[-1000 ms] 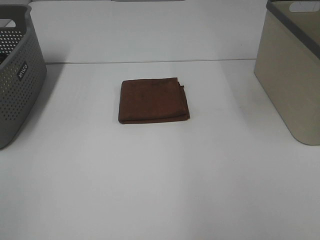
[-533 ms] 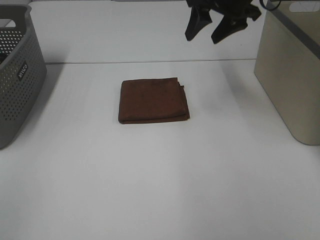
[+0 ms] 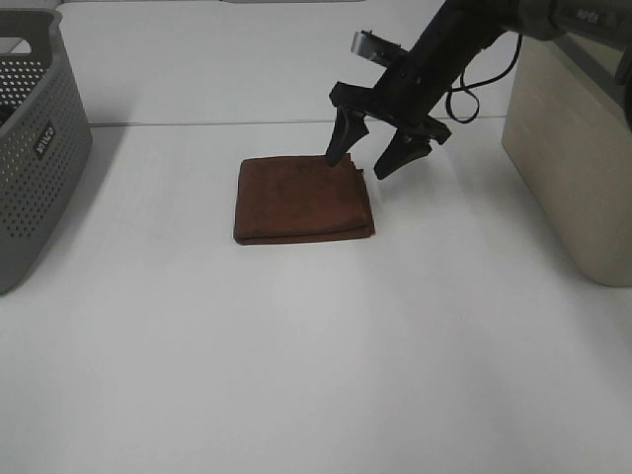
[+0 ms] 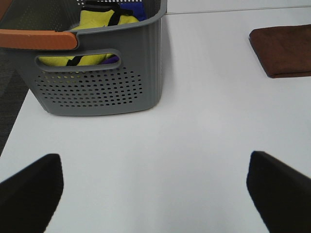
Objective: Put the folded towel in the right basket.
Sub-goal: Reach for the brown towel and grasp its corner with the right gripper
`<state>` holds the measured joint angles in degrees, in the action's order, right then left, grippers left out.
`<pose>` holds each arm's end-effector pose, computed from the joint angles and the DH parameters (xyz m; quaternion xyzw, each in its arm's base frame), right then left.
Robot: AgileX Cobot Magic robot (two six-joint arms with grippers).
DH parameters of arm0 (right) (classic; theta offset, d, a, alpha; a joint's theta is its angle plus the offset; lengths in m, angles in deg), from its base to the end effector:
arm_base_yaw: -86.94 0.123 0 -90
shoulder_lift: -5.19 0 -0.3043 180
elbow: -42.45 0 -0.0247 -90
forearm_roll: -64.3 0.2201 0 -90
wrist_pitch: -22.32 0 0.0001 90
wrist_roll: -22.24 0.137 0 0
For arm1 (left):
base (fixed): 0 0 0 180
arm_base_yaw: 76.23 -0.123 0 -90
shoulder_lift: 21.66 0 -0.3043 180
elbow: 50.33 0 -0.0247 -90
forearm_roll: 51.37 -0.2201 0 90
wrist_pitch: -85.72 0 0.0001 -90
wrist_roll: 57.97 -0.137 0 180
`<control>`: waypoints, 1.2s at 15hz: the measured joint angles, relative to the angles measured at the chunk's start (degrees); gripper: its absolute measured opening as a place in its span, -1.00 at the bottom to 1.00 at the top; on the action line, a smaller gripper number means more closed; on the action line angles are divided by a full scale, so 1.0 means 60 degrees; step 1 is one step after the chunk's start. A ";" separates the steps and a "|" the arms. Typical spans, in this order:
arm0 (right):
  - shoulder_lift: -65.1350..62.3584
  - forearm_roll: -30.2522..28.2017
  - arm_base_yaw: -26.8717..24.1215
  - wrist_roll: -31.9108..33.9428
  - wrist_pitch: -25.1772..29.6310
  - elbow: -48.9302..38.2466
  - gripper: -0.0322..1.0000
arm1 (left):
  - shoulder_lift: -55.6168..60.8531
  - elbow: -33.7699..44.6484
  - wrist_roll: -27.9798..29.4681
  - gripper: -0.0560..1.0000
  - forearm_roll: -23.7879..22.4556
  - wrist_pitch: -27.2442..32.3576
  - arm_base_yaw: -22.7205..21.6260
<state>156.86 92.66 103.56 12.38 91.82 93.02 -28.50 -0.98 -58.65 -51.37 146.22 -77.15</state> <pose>0.4749 0.2054 0.1292 -0.1564 0.9559 0.2400 0.0654 -0.0106 -0.0002 0.2406 -0.0018 0.8512 0.0073 0.5248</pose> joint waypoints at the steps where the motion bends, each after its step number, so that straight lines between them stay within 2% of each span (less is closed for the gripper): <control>1: 0.0172 0.0019 -0.0029 0.0000 0.0000 0.0162 0.48 | 0.0000 0.0000 0.0000 0.95 0.0000 0.0000 0.0000; 8: 0.1270 0.0411 -0.0420 -0.0124 -0.0115 0.0716 0.49 | 0.0000 0.0000 0.0000 0.95 0.0000 0.0000 0.0000; 11: 0.1537 0.1413 -0.0411 -0.0458 -0.0286 0.0745 0.40 | 0.0000 0.0000 0.0000 0.95 0.0000 0.0000 0.0000; 13: 0.1709 0.2005 -0.0382 -0.0754 -0.0372 0.0745 0.18 | 0.0000 0.0000 0.0000 0.95 0.0000 0.0000 0.0000; 14: 0.1757 0.1996 -0.0334 -0.0773 -0.0506 0.0745 -0.02 | 0.0000 0.0000 0.0000 0.95 0.0000 0.0000 0.0000; 16: 0.1843 0.1958 -0.0315 -0.0773 -0.0649 0.0745 -0.69 | 0.0000 0.0000 0.0000 0.95 0.0000 0.0000 0.0000; 17: 0.1843 0.1958 -0.0315 -0.0812 -0.0649 0.0783 -0.83 | 0.0000 0.0000 0.0000 0.95 0.0000 0.0000 0.0000; 18: 0.1843 0.1958 -0.0315 -0.0917 -0.0649 0.0898 -0.83 | 0.0000 0.0000 0.0000 0.95 0.0000 0.0000 0.0000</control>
<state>167.92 104.40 101.67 6.88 87.92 98.41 -28.50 -0.98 -58.65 -51.37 146.22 -77.15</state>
